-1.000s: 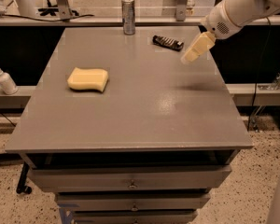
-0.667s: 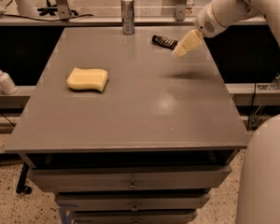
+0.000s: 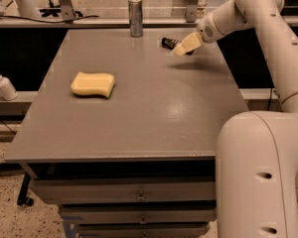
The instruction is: Move rxbar chocolate near sponge
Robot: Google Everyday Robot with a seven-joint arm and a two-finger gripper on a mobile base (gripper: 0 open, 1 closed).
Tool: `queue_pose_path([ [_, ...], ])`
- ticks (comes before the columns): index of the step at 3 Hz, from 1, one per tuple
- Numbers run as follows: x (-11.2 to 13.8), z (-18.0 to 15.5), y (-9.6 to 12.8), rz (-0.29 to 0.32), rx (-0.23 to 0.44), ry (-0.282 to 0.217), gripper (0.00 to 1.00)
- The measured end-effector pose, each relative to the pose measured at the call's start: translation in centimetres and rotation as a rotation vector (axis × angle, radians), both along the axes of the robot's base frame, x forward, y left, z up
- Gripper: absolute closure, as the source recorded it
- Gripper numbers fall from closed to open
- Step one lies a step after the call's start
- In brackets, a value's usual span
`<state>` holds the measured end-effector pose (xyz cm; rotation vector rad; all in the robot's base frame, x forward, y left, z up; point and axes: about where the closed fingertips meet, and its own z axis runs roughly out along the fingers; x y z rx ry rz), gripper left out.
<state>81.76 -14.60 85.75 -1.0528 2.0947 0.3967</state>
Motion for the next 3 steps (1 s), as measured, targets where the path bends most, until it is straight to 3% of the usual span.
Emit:
queue_pose_path([
  [2, 2.2, -1.7, 0.8, -0.051, 0.087, 0.049, 0.41],
  [3, 2.1, -1.9, -0.2, -0.061, 0.080, 0.055, 0.64],
])
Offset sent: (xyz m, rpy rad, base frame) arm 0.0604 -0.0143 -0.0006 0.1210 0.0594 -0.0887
